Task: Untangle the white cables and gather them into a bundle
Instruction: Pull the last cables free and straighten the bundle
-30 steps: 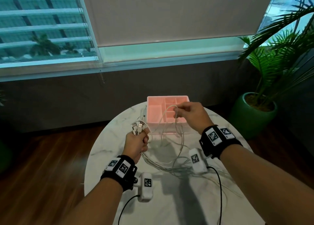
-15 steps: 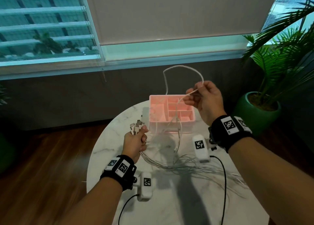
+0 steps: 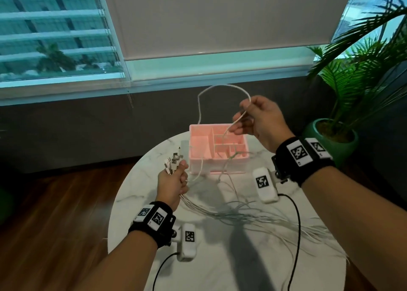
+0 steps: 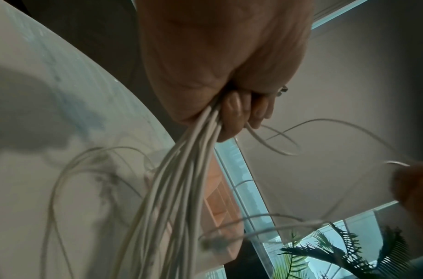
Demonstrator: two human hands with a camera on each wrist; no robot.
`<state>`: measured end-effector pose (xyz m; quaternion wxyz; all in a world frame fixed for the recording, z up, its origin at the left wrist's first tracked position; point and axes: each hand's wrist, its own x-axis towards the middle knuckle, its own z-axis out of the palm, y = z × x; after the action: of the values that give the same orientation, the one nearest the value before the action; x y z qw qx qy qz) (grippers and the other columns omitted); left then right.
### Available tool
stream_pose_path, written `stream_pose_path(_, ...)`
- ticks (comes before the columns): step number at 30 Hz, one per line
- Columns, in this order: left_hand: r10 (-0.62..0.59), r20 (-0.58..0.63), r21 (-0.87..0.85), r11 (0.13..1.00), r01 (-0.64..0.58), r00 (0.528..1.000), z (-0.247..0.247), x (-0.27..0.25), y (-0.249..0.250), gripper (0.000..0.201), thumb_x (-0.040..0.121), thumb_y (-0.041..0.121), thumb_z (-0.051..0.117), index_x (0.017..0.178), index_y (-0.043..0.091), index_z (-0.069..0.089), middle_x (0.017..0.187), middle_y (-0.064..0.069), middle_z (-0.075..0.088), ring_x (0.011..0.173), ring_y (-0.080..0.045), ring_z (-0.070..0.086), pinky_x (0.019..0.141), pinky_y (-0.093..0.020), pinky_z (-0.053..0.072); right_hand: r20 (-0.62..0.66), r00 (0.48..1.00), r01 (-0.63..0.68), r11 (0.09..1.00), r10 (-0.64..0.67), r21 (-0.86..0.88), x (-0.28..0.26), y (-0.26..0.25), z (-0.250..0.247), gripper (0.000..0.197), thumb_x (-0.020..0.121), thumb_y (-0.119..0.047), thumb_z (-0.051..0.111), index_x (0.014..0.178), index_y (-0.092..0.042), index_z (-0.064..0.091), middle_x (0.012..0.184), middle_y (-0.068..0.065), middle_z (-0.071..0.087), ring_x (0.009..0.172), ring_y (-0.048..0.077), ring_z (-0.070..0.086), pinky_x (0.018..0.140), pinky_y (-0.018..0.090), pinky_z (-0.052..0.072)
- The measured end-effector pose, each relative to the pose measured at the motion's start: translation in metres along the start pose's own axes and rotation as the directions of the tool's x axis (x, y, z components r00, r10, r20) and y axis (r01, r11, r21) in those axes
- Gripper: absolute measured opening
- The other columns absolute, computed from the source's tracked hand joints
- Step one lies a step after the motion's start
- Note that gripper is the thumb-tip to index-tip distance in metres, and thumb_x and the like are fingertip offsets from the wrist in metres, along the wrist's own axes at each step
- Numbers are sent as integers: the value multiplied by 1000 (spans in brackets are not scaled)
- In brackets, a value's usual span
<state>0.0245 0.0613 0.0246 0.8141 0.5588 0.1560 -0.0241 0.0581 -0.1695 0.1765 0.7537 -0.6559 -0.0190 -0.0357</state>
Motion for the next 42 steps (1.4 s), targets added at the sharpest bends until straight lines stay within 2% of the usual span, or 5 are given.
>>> stream_pose_path(8,68,126,17,997,-71,990,25,-8,14,15,95,16,70,86,9,61,54,1,40,44,-9,29,39,-19,21,31,993,-114,993,115,-26,-8,22,22,13,105,-14,46,104,-5,54,91,26,70,78,43,73,69,43,61)
stream_pose_path(16,30,214,188,980,-71,976,36,-12,-5,19,87,11,79,97,-1,67,57,0,43,47,-12,29,41,-18,23,50,988,-155,954,147,257,-9,10,45,16,107,-5,34,108,-5,50,86,25,69,76,41,73,66,38,62)
stream_pose_path(30,142,150,259,950,-178,978,44,-11,-8,15,82,10,83,82,14,68,50,15,57,40,1,43,43,-15,35,201,954,-290,847,221,446,-24,5,72,24,102,3,30,116,-7,47,92,30,70,82,44,73,65,36,63)
stream_pose_path(36,12,66,283,959,-30,998,24,-2,-20,30,87,12,79,67,19,58,44,13,42,35,-5,33,40,-21,27,-59,990,-86,867,132,491,-8,-15,48,23,105,-4,33,117,-6,53,75,16,71,61,26,69,56,31,58)
stream_pose_path(42,-54,-101,383,920,89,993,-9,4,-44,28,83,5,81,65,14,61,38,13,46,33,-5,38,39,-20,31,-242,966,192,877,-90,440,21,-53,4,27,107,-9,29,109,-13,56,80,14,69,67,27,69,59,31,56)
